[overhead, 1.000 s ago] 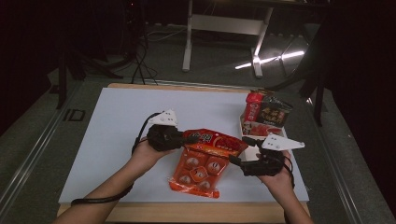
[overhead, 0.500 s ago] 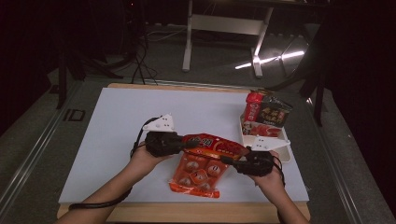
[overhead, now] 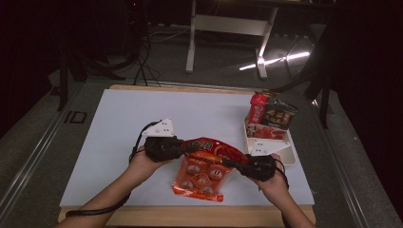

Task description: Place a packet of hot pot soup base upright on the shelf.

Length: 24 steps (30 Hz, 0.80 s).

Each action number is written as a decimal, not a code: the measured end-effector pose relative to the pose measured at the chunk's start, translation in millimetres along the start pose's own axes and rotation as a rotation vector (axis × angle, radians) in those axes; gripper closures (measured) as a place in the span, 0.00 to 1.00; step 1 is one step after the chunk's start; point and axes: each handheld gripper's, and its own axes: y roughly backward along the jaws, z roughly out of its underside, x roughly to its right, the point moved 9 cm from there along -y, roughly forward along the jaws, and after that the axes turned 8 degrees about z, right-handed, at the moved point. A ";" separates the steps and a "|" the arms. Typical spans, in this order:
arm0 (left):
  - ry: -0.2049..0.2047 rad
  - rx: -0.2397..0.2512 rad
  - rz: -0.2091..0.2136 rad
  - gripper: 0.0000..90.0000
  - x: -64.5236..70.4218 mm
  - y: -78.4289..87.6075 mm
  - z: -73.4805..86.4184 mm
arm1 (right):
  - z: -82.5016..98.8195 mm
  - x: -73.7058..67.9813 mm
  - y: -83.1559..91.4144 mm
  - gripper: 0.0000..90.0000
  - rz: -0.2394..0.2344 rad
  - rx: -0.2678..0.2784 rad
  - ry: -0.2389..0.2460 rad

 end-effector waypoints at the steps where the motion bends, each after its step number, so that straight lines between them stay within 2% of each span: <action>1: 0.007 -0.001 0.003 0.93 -0.2 0.1 0.6 | -0.7 -0.8 0.3 1.00 -0.006 0.001 -0.002; 5: 0.003 0.010 0.003 0.87 -1.3 1.6 2.4 | -3.1 -3.8 1.3 1.00 -0.019 -0.018 0.014; 6: 0.003 0.010 0.003 0.83 -1.3 1.6 2.4 | -3.1 -3.8 1.3 1.00 -0.019 -0.018 0.014; 9: 0.009 0.028 0.003 0.80 -2.5 1.6 4.8 | -4.8 -3.5 0.0 1.00 -0.008 -0.030 0.030; 11: 0.012 0.029 0.005 0.72 -2.2 1.6 6.0 | -6.2 -4.0 -0.4 1.00 -0.013 -0.026 0.028; 13: 0.019 0.035 0.025 0.64 -0.6 1.6 6.4 | -7.9 -4.6 0.2 1.00 -0.018 -0.024 0.022; 17: 0.018 0.038 0.022 0.50 -1.0 3.2 6.5 | -13.5 -9.2 2.4 1.00 -0.036 -0.023 0.018; 20: 0.027 0.054 0.050 0.41 2.0 4.3 5.9 | -19.3 -15.4 3.8 1.00 -0.051 -0.006 0.023; 22: 0.017 0.056 0.068 0.33 4.8 5.2 6.4 | -23.0 -20.1 3.7 1.00 -0.058 -0.001 0.032; 24: 0.006 0.053 0.051 0.21 5.2 6.1 7.1 | -25.7 -23.1 3.7 1.00 -0.062 -0.005 0.044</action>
